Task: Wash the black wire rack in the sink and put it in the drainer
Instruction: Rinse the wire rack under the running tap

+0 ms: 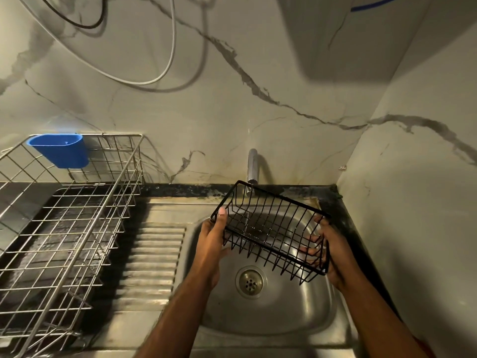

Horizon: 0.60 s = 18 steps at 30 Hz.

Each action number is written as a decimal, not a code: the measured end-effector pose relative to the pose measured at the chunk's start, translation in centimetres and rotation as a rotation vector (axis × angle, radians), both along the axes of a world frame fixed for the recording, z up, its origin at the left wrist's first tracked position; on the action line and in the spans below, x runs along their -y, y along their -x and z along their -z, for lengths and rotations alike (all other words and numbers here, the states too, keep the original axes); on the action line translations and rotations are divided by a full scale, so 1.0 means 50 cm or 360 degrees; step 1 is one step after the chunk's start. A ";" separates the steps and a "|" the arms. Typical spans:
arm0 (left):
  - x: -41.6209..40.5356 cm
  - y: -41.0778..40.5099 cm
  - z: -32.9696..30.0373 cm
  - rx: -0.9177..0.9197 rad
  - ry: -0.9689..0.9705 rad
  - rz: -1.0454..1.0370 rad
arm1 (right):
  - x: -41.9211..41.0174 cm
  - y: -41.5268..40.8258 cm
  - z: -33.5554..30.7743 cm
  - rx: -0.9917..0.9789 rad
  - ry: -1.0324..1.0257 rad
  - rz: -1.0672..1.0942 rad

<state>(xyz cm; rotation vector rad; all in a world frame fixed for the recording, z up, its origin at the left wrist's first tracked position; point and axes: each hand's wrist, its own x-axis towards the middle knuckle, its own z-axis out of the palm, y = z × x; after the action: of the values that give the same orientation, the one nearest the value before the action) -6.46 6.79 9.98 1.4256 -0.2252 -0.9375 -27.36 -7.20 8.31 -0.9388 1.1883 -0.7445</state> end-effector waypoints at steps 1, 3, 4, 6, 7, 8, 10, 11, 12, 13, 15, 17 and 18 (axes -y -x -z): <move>0.001 -0.003 0.004 -0.0028 -0.0021 0.0003 | 0.000 -0.001 0.000 -0.0015 0.0001 -0.0008; 0.002 -0.009 0.010 -0.0052 -0.0020 -0.0016 | 0.001 -0.003 -0.001 -0.0026 -0.0002 -0.0015; 0.004 -0.010 0.011 -0.0048 -0.0017 -0.0031 | 0.002 -0.004 -0.002 -0.0029 0.0003 -0.0016; 0.008 -0.013 0.018 -0.0046 -0.0003 -0.0051 | 0.005 -0.004 -0.005 -0.0039 0.0025 -0.0019; 0.009 -0.015 0.021 -0.0055 0.0010 -0.0062 | 0.007 -0.006 -0.007 -0.0044 0.0033 -0.0023; 0.011 -0.016 0.021 -0.0062 0.0014 -0.0071 | 0.009 -0.006 -0.008 -0.0054 0.0041 -0.0029; 0.012 -0.017 0.022 -0.0061 0.0005 -0.0077 | 0.011 -0.007 -0.011 -0.0069 0.0059 -0.0043; 0.012 -0.017 0.022 -0.0049 -0.0010 -0.0075 | 0.011 -0.007 -0.011 -0.0067 0.0063 -0.0046; 0.013 -0.017 0.021 -0.0031 -0.0025 -0.0069 | 0.011 -0.006 -0.010 -0.0064 0.0063 -0.0045; 0.014 -0.018 0.021 -0.0018 -0.0043 -0.0063 | 0.013 -0.005 -0.009 -0.0062 0.0063 -0.0043; 0.015 -0.018 0.022 -0.0019 -0.0059 -0.0043 | 0.017 -0.001 -0.005 -0.0054 0.0055 -0.0032; 0.015 -0.019 0.026 -0.0048 -0.0070 -0.0043 | 0.020 0.001 -0.001 -0.0065 0.0047 -0.0024; 0.016 -0.020 0.028 -0.0067 -0.0074 -0.0042 | 0.022 0.002 0.001 -0.0072 0.0047 -0.0026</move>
<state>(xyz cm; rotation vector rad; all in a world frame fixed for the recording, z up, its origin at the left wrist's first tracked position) -5.47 6.00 8.56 1.4466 -0.1539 -0.9551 -27.46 -8.29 8.27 -0.9938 1.2106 -0.7326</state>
